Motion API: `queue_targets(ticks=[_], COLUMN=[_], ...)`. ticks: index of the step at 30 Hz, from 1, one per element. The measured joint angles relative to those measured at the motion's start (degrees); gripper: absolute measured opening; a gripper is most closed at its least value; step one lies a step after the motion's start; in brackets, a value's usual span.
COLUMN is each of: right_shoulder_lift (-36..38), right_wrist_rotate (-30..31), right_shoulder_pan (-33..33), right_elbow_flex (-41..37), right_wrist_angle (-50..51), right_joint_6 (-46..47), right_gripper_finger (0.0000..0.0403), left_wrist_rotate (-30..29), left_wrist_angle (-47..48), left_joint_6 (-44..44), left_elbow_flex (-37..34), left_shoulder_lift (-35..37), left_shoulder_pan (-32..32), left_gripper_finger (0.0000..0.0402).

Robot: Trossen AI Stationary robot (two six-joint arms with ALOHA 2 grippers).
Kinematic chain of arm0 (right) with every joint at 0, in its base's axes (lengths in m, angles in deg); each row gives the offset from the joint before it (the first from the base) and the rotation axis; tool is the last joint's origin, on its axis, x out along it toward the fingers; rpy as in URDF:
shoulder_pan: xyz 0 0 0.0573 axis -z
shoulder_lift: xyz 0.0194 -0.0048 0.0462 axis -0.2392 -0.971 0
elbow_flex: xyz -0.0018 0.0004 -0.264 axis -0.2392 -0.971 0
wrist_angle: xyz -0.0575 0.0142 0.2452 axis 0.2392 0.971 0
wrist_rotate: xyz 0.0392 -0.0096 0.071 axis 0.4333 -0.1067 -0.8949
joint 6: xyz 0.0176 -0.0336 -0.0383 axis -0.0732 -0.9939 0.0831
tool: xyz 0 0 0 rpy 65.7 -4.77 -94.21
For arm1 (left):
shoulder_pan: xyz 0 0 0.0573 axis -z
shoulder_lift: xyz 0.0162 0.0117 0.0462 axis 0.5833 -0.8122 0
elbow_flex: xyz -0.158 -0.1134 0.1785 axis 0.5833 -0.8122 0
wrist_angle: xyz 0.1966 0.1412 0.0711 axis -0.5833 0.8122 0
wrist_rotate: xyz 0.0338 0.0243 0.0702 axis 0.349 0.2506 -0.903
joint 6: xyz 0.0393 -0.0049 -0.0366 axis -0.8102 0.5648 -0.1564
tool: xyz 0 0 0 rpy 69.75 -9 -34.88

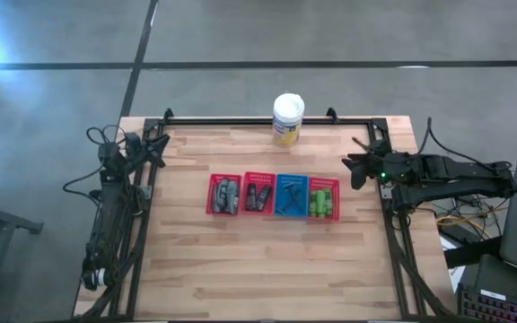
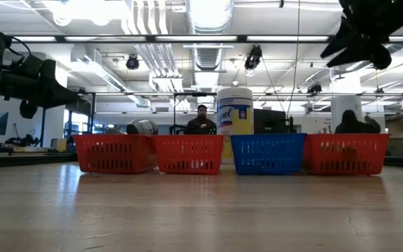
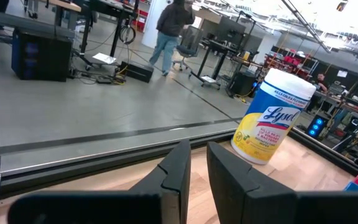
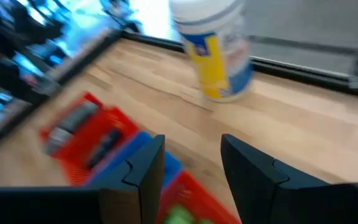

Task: Pick & Place Travel size toiletries
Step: Put the blue razor into the blue bin

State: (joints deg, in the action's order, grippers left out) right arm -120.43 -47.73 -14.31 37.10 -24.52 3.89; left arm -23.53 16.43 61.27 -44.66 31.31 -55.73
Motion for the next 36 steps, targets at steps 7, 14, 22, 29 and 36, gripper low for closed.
queue_targets(ticks=[7, 14, 22, 29, 36], right_shoulder_lift=[1.6, 2.4, 1.7, -6.0, -20.7], right_wrist_rotate=[-3.6, -3.3, -7.4, -34.9, -47.4], right_shoulder_pan=[0.0, 0.0, 0.0, -3.1, -13.4], right_elbow_flex=[6.8, 11.3, 11.8, 9.3, 7.5], right_wrist_angle=[-3.6, -3.1, -7.2, -10.2, -9.9], right_joint_6=[2.3, -0.2, -1.3, 10.2, 8.8], right_gripper_finger=[0.0130, 0.0106, 0.0075, 0.0046, 0.0044], left_wrist_rotate=[0.0, 0.0, 0.0, 0.0, 0.0], left_wrist_angle=[0.0, 0.0, 0.0, 0.0, 0.0], left_joint_6=[0.0, 0.0, 0.0, 0.0, 0.0], left_elbow_flex=[0.0, 0.0, 0.0, 0.0, 0.0], left_shoulder_lift=[0.0, 0.0, 0.0, 0.0, 0.0], left_shoulder_pan=[0.0, 0.0, 0.0, 0.0, 0.0], left_gripper_finger=[0.0058, 0.0058, 0.0058, 0.0058, 0.0058])
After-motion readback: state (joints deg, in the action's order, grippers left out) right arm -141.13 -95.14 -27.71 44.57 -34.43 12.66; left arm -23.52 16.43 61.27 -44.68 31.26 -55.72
